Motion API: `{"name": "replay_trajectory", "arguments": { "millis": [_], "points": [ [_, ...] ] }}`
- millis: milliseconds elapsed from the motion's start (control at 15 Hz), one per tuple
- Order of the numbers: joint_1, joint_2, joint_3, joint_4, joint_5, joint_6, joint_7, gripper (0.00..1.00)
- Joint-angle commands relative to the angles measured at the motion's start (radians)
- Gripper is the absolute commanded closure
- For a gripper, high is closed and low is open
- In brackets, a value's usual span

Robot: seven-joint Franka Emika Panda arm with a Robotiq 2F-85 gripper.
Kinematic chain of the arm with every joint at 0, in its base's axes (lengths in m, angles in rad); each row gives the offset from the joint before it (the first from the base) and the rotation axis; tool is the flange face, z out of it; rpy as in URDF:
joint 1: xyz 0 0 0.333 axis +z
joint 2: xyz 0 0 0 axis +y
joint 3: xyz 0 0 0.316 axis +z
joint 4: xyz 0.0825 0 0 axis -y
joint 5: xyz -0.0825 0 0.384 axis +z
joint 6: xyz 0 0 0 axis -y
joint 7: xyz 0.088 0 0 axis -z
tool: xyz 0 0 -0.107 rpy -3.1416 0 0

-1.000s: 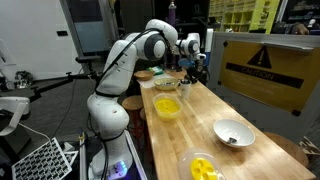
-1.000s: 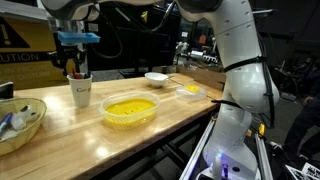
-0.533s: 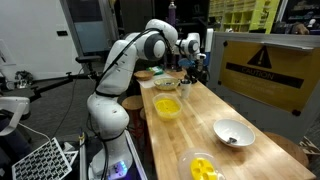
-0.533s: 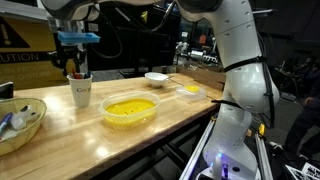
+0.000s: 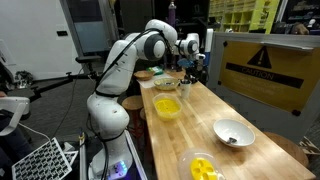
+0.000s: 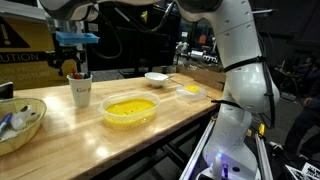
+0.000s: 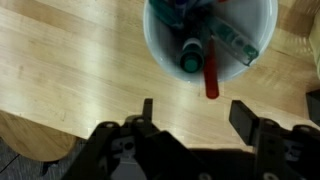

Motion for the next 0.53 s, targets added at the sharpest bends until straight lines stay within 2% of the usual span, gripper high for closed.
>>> {"name": "replay_trajectory", "arguments": {
  "millis": [0, 267, 333, 467],
  "points": [
    [0.033, -0.017, -0.013, -0.037, 0.016, 0.039, 0.055, 0.00],
    [0.051, -0.037, -0.013, -0.096, 0.026, 0.109, 0.113, 0.00],
    [0.048, 0.001, -0.015, -0.036, 0.016, 0.069, 0.075, 0.00],
    [0.054, 0.001, -0.016, -0.051, 0.016, 0.089, 0.093, 0.00]
  ]
}}
